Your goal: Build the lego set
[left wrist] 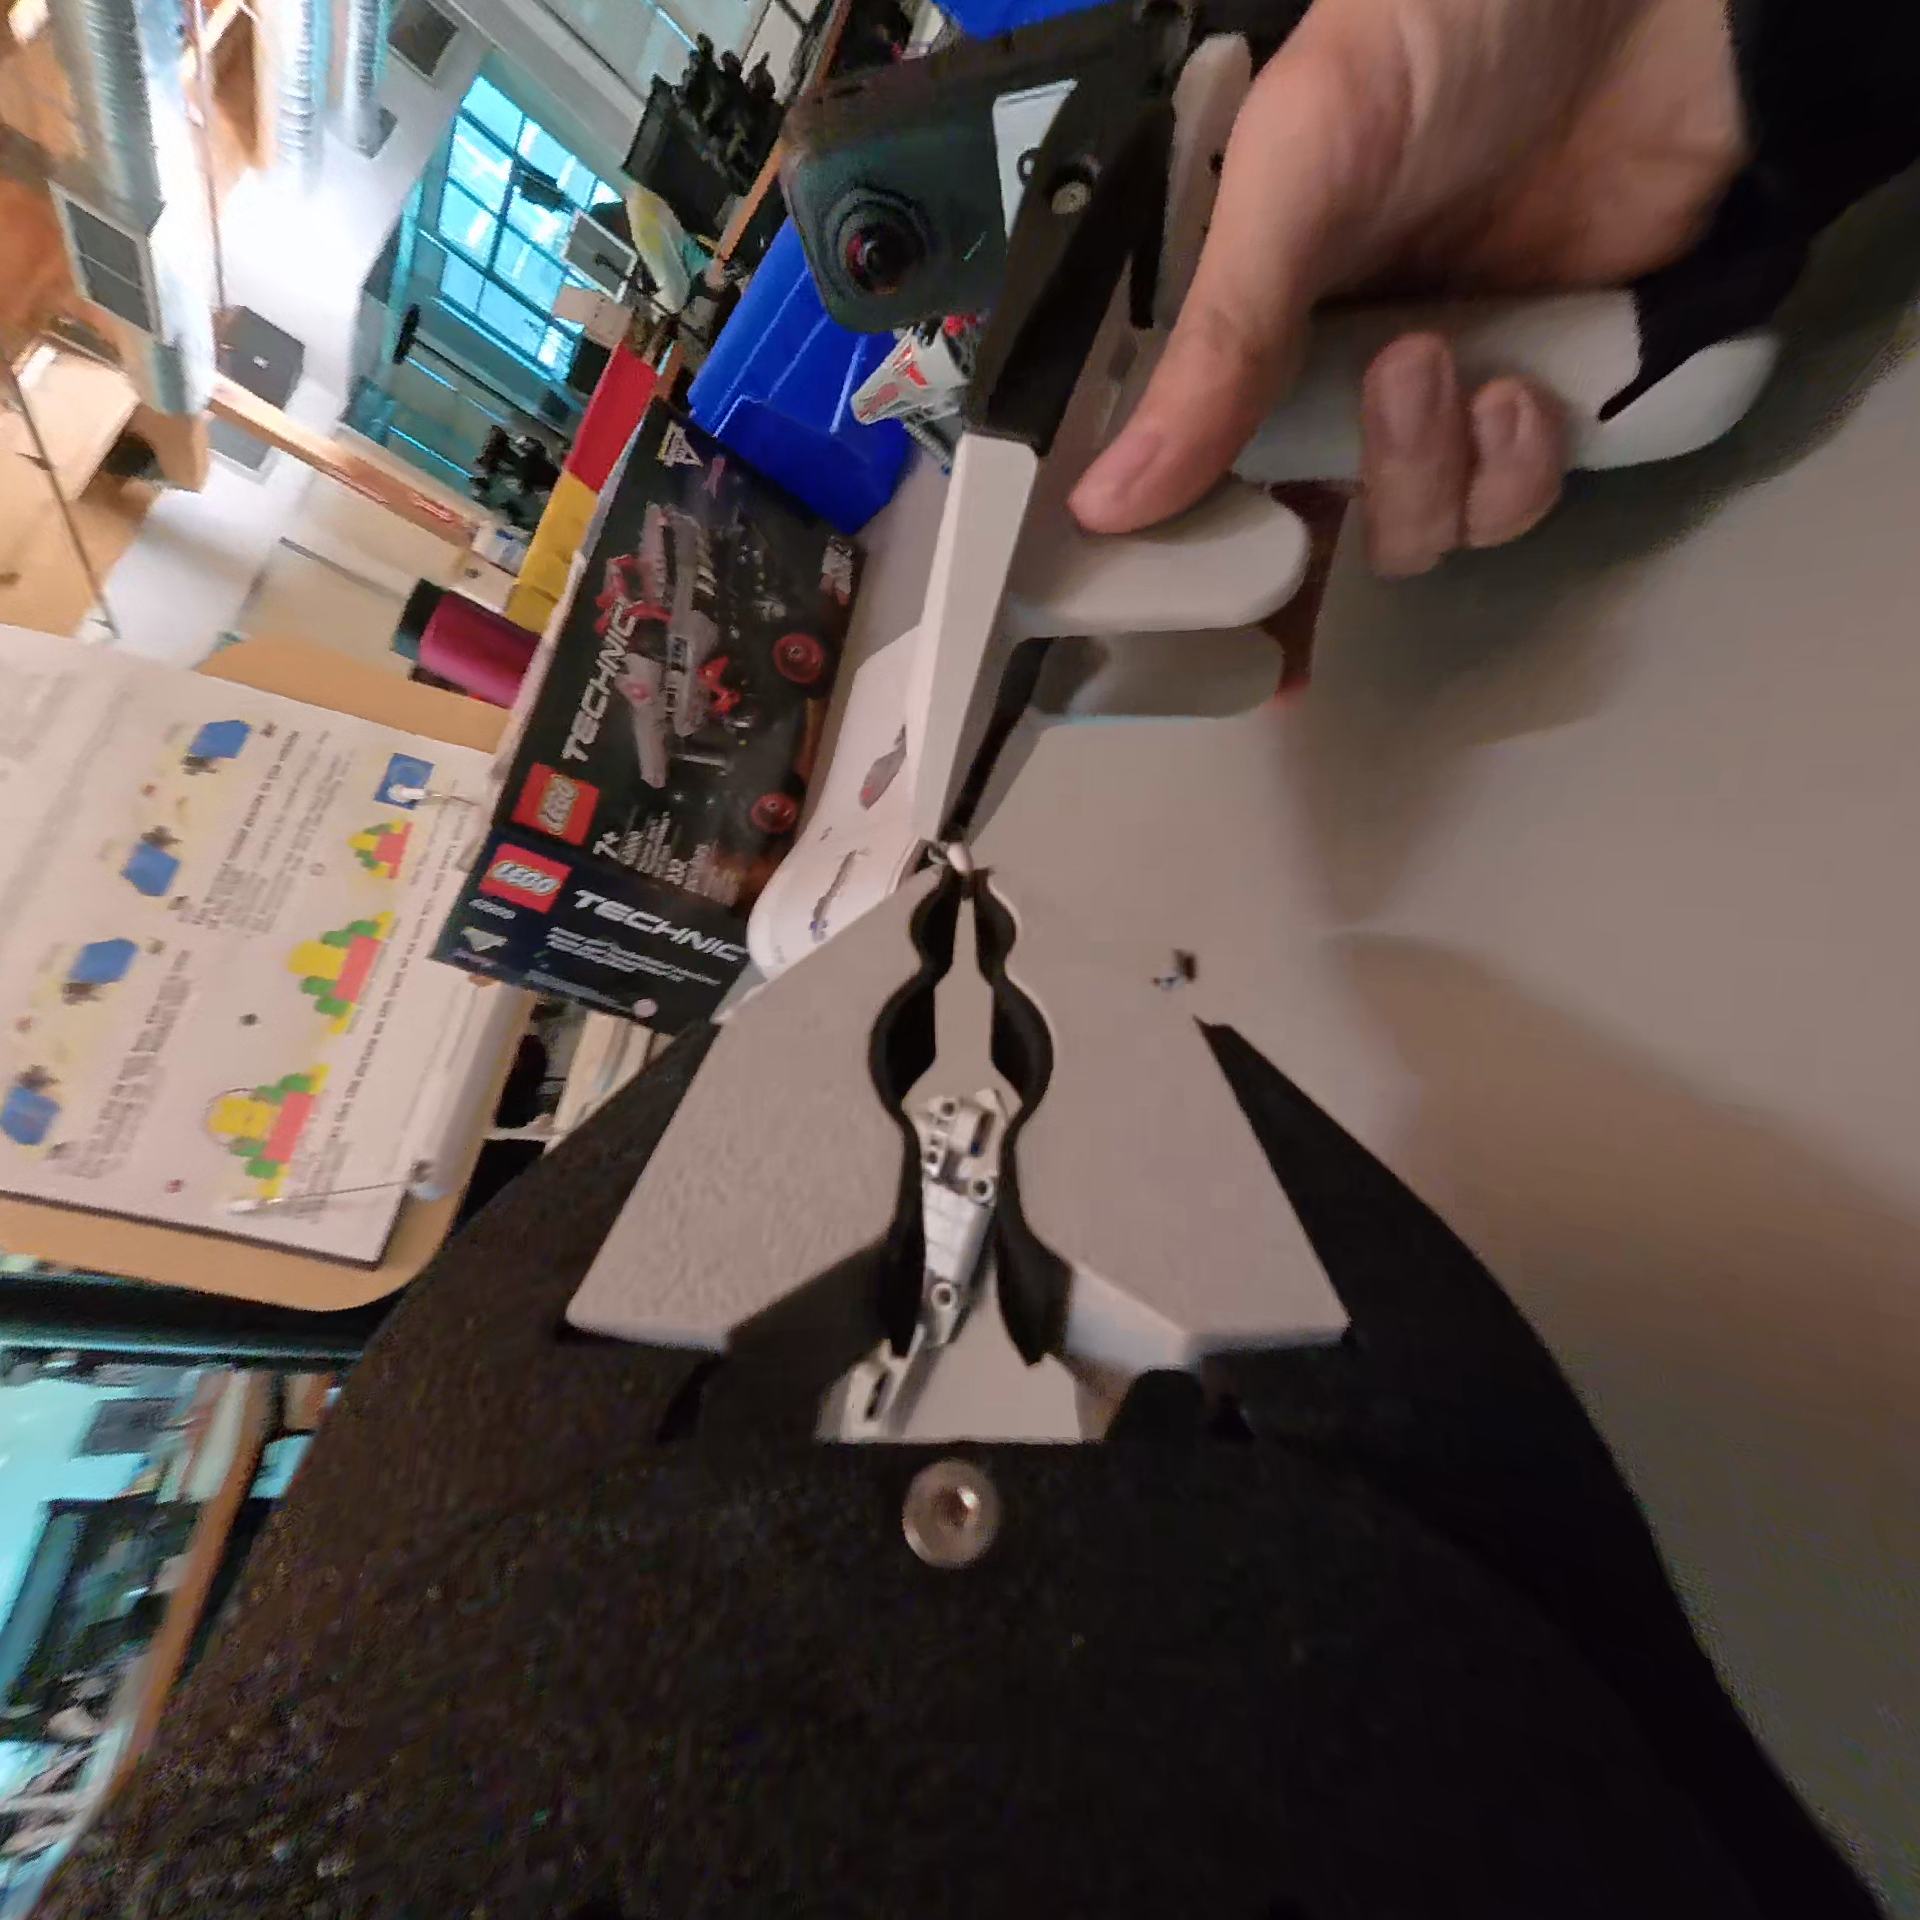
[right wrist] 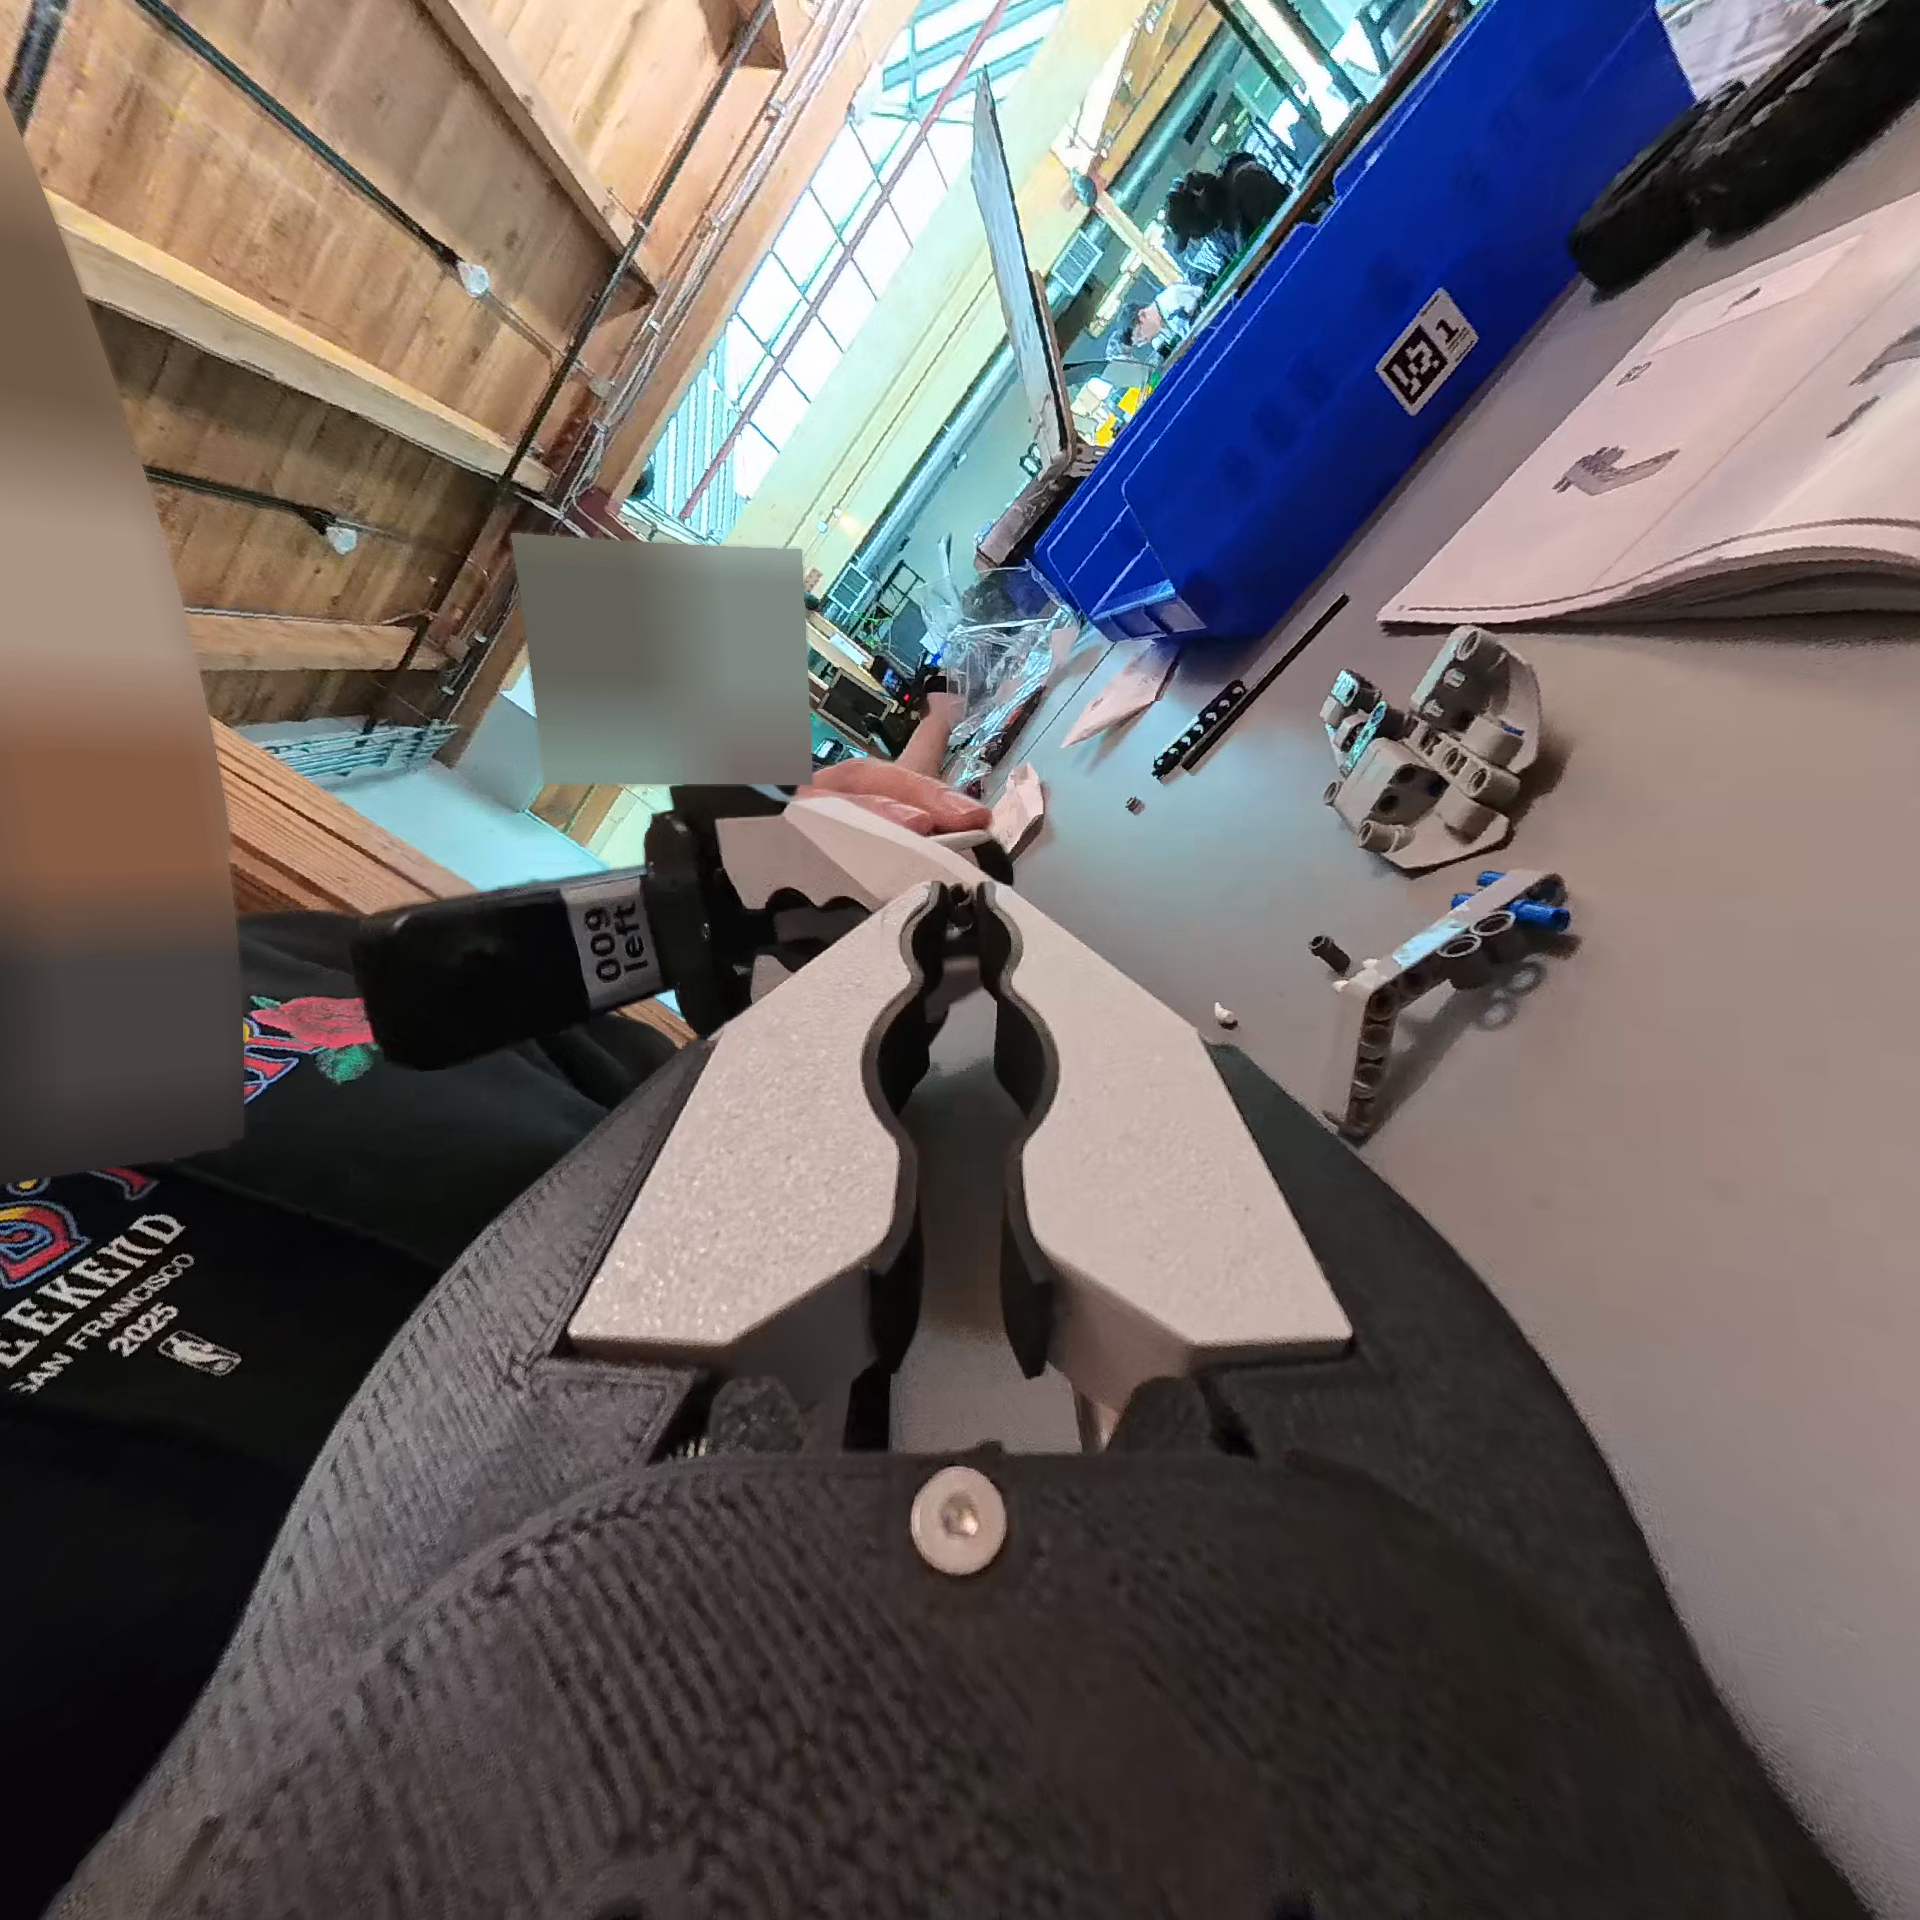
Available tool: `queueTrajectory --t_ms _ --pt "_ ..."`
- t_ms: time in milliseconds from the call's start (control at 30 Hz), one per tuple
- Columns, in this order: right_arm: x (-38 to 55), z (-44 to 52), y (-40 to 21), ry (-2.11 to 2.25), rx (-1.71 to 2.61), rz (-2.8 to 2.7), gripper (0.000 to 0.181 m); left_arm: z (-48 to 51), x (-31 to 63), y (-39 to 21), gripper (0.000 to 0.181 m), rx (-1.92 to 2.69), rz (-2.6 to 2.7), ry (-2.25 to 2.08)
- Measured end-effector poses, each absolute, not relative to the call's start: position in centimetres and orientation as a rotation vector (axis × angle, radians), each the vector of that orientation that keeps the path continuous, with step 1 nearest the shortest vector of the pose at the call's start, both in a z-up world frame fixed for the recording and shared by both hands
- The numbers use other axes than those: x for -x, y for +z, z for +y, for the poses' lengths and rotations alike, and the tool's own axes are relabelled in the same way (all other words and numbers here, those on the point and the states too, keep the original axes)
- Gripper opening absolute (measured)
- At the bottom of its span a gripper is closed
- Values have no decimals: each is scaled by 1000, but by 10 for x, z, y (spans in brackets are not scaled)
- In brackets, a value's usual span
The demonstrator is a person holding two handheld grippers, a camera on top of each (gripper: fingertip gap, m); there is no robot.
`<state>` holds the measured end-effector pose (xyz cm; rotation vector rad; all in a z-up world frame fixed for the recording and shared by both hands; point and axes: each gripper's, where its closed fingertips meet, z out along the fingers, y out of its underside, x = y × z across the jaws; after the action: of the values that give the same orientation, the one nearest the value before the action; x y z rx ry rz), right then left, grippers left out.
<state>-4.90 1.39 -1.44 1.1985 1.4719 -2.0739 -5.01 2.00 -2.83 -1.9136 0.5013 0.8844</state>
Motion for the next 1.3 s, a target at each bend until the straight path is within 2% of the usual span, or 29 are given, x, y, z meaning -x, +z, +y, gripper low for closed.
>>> queueTrajectory --t_ms 133,200,333,600,767,933,1200,1300 --pt "50 14 -15 -2080 -1203 1474 3 19 52 -27 0 1896 439 846" --pt "53 18 -15 -2108 -1219 1500 10 18 52 -28 0 1892 403 789" --pt "50 16 -19 -2086 -1193 1643 9 16 48 -32 0 1893 359 633" --pt "37 8 -16 -2139 -984 1967 6 10 33 -31 0 1865 328 315" --pt "28 2 -23 -2104 -829 2239 13 7 21 -35 0 1865 380 192" --pt "17 -5 -28 -2063 -650 2439 0 4 15 -34 0 1850 383 109" --pt "19 -5 -31 -2046 -642 2529 0 -3 18 -39 0 1870 346 45" --pt "18 -1 -24 -2113 -564 2615 10 -5 14 -40 0 1879 343 -32"
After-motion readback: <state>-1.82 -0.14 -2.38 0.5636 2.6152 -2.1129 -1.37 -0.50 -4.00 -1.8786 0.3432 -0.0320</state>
